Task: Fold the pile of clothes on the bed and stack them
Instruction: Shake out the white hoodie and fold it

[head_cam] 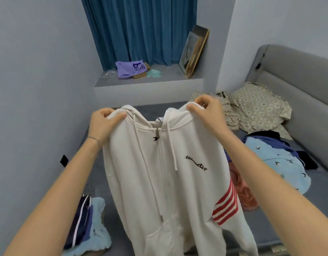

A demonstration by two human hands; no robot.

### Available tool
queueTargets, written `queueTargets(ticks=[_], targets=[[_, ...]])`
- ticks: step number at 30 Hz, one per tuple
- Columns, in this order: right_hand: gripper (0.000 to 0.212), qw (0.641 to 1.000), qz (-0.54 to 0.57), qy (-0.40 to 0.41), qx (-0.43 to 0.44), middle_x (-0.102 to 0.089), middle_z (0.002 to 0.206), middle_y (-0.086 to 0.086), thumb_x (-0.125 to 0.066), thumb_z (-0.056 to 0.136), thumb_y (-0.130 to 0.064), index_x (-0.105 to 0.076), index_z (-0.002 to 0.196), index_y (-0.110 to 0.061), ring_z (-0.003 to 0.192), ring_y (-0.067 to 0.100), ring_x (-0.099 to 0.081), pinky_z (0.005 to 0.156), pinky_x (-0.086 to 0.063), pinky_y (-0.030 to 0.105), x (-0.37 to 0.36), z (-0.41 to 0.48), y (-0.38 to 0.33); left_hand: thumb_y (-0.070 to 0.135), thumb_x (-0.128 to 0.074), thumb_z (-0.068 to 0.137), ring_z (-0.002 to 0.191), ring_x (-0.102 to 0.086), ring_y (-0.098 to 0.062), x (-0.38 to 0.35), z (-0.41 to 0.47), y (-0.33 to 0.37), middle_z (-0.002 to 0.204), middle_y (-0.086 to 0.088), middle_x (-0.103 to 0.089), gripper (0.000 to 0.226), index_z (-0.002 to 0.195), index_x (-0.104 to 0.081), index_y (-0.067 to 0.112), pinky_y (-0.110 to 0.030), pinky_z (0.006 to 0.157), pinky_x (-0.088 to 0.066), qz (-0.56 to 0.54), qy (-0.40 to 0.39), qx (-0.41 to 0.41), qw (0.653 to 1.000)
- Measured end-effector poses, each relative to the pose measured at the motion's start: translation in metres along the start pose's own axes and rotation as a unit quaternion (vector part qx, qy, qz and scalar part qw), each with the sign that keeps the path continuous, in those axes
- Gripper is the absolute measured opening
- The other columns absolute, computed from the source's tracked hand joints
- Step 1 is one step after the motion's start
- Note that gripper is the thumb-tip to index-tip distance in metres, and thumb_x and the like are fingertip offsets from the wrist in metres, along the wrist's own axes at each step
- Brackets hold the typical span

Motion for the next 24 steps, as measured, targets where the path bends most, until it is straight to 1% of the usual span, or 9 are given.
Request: queueTargets(ticks=[4, 6, 9, 12, 14, 16, 20, 21, 24], targets=[[0.011, 0.995, -0.047, -0.052, -0.073, -0.059, 0.068, -0.009, -0.071, 0.08, -0.021, -0.065, 0.074, -0.013, 0.063, 0.001, -0.049, 0.06, -0.036, 0.019, -0.074, 0.012, 0.09, 0.022, -0.076, 0.078, 0.059, -0.048, 0.002, -0.029, 0.028, -0.102, 0.068, 0.005, -0.057, 0.018, 0.068, -0.064, 0.012, -0.02, 0.062, -0.039, 0.031, -0.041, 0.086, 0.995], [0.011, 0.991, -0.059, -0.051, -0.108, -0.062, 0.071, -0.006, -0.071, 0.08, -0.021, -0.065, 0.075, -0.013, 0.068, 0.007, -0.052, 0.064, -0.037, 0.022, -0.113, 0.021, 0.138, 0.022, -0.074, 0.08, 0.057, -0.047, 0.002, -0.045, 0.048, -0.154, 0.069, 0.004, -0.057, 0.018, 0.071, -0.065, 0.009, -0.018, 0.06, -0.039, 0.035, -0.057, 0.12, 0.991], [0.011, 0.985, -0.075, -0.046, -0.148, -0.063, 0.073, -0.004, -0.071, 0.081, -0.02, -0.064, 0.075, -0.016, 0.071, 0.012, -0.055, 0.068, -0.04, 0.029, -0.163, 0.037, 0.202, 0.021, -0.072, 0.08, 0.064, -0.047, -0.006, -0.07, 0.09, -0.229, 0.071, 0.0, -0.055, 0.024, 0.077, -0.065, -0.002, -0.016, 0.058, -0.037, 0.037, -0.077, 0.163, 0.983], [0.01, 0.98, -0.095, -0.033, -0.172, -0.064, 0.079, 0.001, -0.069, 0.084, -0.018, -0.064, 0.078, -0.011, 0.074, 0.014, -0.055, 0.069, -0.039, 0.026, -0.205, 0.045, 0.266, 0.017, -0.072, 0.08, 0.06, -0.045, -0.005, -0.104, 0.125, -0.301, 0.07, -0.005, -0.053, 0.028, 0.079, -0.061, -0.009, -0.01, 0.053, -0.036, 0.048, -0.091, 0.196, 0.975], [0.01, 0.974, -0.096, -0.034, -0.203, -0.063, 0.08, 0.001, -0.067, 0.086, -0.017, -0.063, 0.081, -0.011, 0.072, 0.011, -0.053, 0.067, -0.036, 0.02, -0.233, 0.043, 0.313, 0.016, -0.071, 0.081, 0.057, -0.044, -0.002, -0.129, 0.136, -0.351, 0.069, -0.002, -0.052, 0.024, 0.079, -0.063, -0.007, -0.01, 0.053, -0.036, 0.054, -0.092, 0.226, 0.968], [0.011, 0.965, -0.112, -0.047, -0.232, -0.061, 0.079, -0.004, -0.065, 0.09, -0.02, -0.062, 0.083, -0.012, 0.066, 0.005, -0.05, 0.062, -0.035, 0.012, -0.261, 0.038, 0.358, 0.015, -0.071, 0.081, 0.061, -0.045, -0.006, -0.152, 0.143, -0.402, 0.067, 0.002, -0.052, 0.017, 0.077, -0.064, 0.0, -0.017, 0.058, -0.038, 0.058, -0.091, 0.247, 0.963], [0.015, 0.959, -0.153, -0.066, -0.229, -0.062, 0.082, -0.003, -0.06, 0.094, -0.023, -0.063, 0.089, -0.009, 0.071, 0.008, -0.052, 0.061, -0.037, 0.009, -0.312, 0.048, 0.442, 0.021, -0.068, 0.083, 0.069, -0.052, -0.009, -0.184, 0.162, -0.496, 0.072, 0.007, -0.059, 0.009, 0.08, -0.067, 0.012, -0.03, 0.072, -0.043, 0.073, -0.067, 0.248, 0.964], [0.015, 0.958, -0.167, -0.066, -0.226, -0.064, 0.084, -0.002, -0.059, 0.094, -0.023, -0.064, 0.089, -0.01, 0.073, 0.01, -0.054, 0.063, -0.04, 0.011, -0.323, 0.053, 0.463, 0.024, -0.066, 0.084, 0.074, -0.055, -0.01, -0.189, 0.167, -0.518, 0.077, 0.008, -0.062, 0.01, 0.084, -0.069, 0.015, -0.032, 0.076, -0.045, 0.084, -0.064, 0.243, 0.964], [0.011, 0.95, -0.237, -0.054, -0.198, -0.067, 0.093, 0.0, -0.061, 0.09, -0.02, -0.066, 0.098, -0.014, 0.086, 0.018, -0.059, 0.076, -0.05, 0.034, -0.348, 0.063, 0.513, 0.038, -0.057, 0.087, 0.095, -0.059, -0.019, -0.201, 0.178, -0.579, 0.102, 0.001, -0.065, 0.029, 0.11, -0.067, 0.023, -0.043, 0.089, -0.047, 0.172, -0.081, 0.187, 0.964]])
Point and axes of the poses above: each hand's wrist, its own z-axis towards the middle knuckle, its own x-axis out of the back of the hand, y = z × x, the point moved 4 cm from there along z, towards the middle knuckle
